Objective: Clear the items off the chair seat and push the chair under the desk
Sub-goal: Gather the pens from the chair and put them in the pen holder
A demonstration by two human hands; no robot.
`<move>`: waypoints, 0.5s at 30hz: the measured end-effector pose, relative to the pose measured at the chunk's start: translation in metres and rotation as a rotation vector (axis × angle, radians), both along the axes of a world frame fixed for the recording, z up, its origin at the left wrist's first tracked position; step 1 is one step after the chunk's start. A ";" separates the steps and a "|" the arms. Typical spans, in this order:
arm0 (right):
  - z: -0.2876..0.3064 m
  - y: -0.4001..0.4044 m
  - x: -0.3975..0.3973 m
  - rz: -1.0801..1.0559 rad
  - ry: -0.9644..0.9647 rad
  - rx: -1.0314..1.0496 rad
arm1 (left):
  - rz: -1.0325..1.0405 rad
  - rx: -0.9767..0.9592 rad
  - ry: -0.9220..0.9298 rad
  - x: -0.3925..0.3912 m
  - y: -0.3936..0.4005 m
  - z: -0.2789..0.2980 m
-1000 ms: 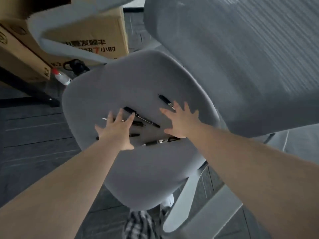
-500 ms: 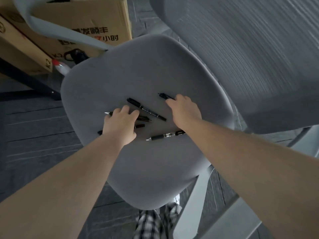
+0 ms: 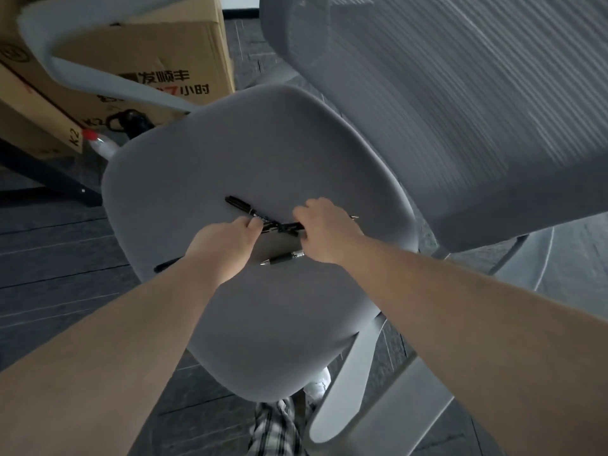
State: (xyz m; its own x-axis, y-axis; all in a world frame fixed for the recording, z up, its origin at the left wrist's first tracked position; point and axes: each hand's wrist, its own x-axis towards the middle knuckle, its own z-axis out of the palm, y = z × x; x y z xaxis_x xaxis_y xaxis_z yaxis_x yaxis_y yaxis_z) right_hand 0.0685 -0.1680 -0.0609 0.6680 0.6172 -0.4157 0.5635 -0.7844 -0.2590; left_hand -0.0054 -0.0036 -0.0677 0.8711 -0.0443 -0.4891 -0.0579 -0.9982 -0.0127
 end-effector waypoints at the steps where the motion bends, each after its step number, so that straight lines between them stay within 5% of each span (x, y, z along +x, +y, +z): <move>1: 0.001 0.000 0.000 0.022 0.036 0.003 | -0.003 -0.009 -0.007 0.005 0.001 0.000; 15: -0.028 -0.001 -0.002 0.279 -0.023 -0.129 | -0.153 -0.013 -0.017 0.037 -0.006 -0.027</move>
